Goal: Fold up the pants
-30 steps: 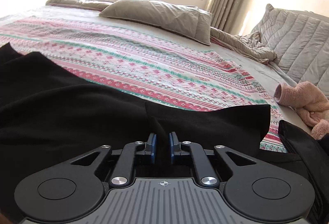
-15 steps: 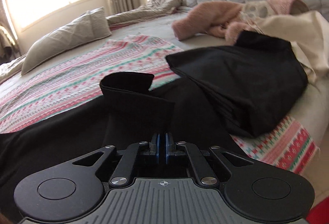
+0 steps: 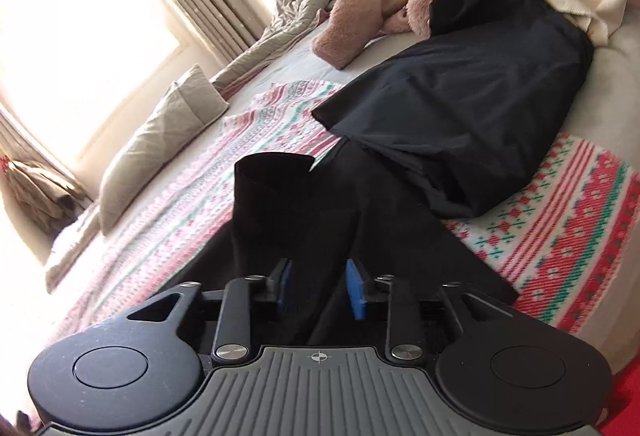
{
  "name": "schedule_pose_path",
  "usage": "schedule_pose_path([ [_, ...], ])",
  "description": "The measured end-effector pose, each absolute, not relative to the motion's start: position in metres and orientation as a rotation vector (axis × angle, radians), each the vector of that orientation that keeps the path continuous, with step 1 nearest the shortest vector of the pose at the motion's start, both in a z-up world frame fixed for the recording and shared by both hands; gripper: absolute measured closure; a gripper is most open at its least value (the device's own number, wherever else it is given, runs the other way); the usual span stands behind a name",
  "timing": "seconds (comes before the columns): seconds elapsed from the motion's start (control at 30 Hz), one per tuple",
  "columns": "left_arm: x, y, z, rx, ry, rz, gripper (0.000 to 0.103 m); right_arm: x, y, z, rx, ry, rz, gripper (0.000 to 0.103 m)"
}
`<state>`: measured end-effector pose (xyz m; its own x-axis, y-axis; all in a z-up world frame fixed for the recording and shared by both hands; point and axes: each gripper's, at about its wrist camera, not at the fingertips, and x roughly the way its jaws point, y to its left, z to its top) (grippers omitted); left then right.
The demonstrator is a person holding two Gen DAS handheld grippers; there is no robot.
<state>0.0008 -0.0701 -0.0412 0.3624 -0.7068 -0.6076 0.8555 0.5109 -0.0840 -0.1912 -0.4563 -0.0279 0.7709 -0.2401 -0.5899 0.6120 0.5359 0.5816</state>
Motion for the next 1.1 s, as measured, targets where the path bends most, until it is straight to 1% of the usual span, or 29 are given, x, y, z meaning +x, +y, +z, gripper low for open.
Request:
schedule_pose_path([
  [0.03,0.0,-0.071,-0.042,0.267,0.638,-1.027,0.03,-0.186,-0.459,-0.03,0.882,0.477,-0.524,0.054],
  [0.2,-0.002,-0.077,-0.043,0.286,0.635,-1.043,0.03,-0.166,-0.467,-0.044,0.901,0.535,-0.545,0.054],
  [0.5,-0.001,-0.085,-0.045,0.294,0.632,-1.063,0.03,-0.15,-0.484,-0.056,0.915,0.442,-0.539,0.055],
  [0.57,-0.001,-0.085,-0.045,0.294,0.63,-1.069,0.03,-0.148,-0.483,-0.057,0.881,0.436,-0.546,0.06],
  [0.6,-0.002,-0.085,-0.045,0.293,0.63,-1.07,0.03,-0.146,-0.482,-0.057,0.864,0.437,-0.548,0.071],
  [0.63,-0.002,-0.086,-0.045,0.294,0.629,-1.071,0.03,-0.145,-0.482,-0.056,0.843,0.448,-0.558,0.091],
  [0.67,-0.002,-0.086,-0.045,0.295,0.628,-1.072,0.03,-0.143,-0.482,-0.055,0.824,0.474,-0.569,0.094],
  [0.73,-0.003,-0.086,-0.044,0.298,0.623,-1.074,0.03,-0.146,-0.479,-0.044,0.813,0.501,-0.6,0.095],
  [0.87,-0.006,-0.086,-0.044,0.309,0.613,-1.09,0.031,-0.168,-0.472,-0.005,0.768,0.409,-0.648,0.098],
  [0.97,-0.007,-0.087,-0.044,0.307,0.601,-1.087,0.037,-0.187,-0.475,0.01,0.76,0.364,-0.685,0.098],
  [1.0,-0.008,-0.088,-0.044,0.311,0.596,-1.084,0.04,-0.191,-0.477,0.012,0.766,0.36,-0.688,0.098],
  [1.07,-0.009,-0.088,-0.044,0.319,0.576,-1.07,0.051,-0.196,-0.479,0.014,0.772,0.362,-0.684,0.098],
  [1.1,-0.01,-0.088,-0.044,0.324,0.564,-1.06,0.069,-0.196,-0.48,0.015,0.765,0.37,-0.685,0.098],
])
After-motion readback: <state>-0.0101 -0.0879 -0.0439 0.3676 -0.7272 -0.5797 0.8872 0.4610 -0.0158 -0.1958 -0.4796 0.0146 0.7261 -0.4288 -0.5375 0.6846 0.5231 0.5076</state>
